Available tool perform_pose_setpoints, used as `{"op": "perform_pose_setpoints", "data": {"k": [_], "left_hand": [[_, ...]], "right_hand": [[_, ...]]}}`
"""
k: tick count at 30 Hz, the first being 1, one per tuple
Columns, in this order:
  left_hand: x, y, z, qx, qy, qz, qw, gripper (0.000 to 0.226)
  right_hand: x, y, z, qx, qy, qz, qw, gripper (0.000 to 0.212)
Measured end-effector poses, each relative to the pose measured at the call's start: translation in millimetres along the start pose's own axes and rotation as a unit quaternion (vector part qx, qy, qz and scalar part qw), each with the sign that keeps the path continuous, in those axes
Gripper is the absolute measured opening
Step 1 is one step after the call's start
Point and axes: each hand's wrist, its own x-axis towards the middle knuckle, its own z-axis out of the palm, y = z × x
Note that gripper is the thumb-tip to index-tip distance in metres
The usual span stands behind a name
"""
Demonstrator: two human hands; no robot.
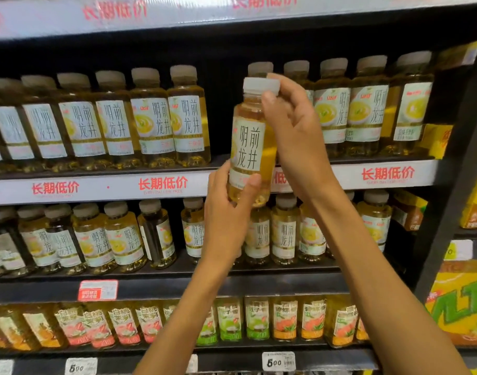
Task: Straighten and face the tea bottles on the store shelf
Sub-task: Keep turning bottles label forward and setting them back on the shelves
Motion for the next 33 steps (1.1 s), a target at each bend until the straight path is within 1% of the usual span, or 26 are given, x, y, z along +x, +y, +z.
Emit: {"op": "perform_pose_setpoints", "data": {"k": [3, 6, 8, 11, 16, 20, 22, 23, 25, 28, 30, 31, 33], "left_hand": [[17, 4, -7, 0.016, 0.035, 0.022, 0.999, 0.063], [28, 5, -11, 0.048, 0.027, 0.052, 0.997, 0.065], [34, 4, -12, 0.058, 0.040, 0.058, 0.996, 0.066], [40, 1, -11, 0.071, 0.083, 0.057, 0.992, 0.066], [42, -5, -3, 0.103, 0.132, 0.047, 0.985, 0.066], [43, -4, 3, 0.139, 0.156, 0.059, 0.976, 0.065], [46, -2, 7, 0.165, 0.174, 0.064, 0.969, 0.064], [47, -1, 9, 0.177, 0.180, 0.063, 0.966, 0.064], [50, 1, 12, 0.196, 0.183, 0.055, 0.962, 0.064], [51, -1, 14, 0.245, 0.185, 0.053, 0.950, 0.066], [50, -3, 15, 0.270, 0.184, 0.063, 0.943, 0.068], [49, -4, 15, 0.275, 0.181, 0.069, 0.942, 0.069], [48, -6, 15, 0.296, 0.174, 0.078, 0.936, 0.069]], "right_hand": [[16, 1, 7, -0.011, 0.017, -0.045, 0.999, 0.036], [32, 3, 12, -0.016, 0.021, -0.065, 0.998, 0.035], [41, 4, 15, -0.025, 0.016, -0.073, 0.997, 0.037], [51, 9, 18, -0.038, -0.001, -0.076, 0.996, 0.039], [58, 21, 16, -0.068, -0.037, -0.079, 0.994, 0.035], [62, 20, 10, -0.124, -0.003, -0.144, 0.982, 0.034], [64, 20, 7, -0.160, -0.001, -0.168, 0.973, 0.032], [64, 21, 6, -0.171, -0.008, -0.169, 0.971, 0.033], [65, 22, 5, -0.190, -0.024, -0.160, 0.968, 0.043], [67, 26, 5, -0.215, -0.027, -0.153, 0.964, 0.053], [69, 28, 6, -0.244, -0.014, -0.163, 0.956, 0.053], [70, 29, 7, -0.275, -0.004, -0.173, 0.946, 0.053], [72, 33, 8, -0.361, 0.022, -0.196, 0.911, 0.053]]}}
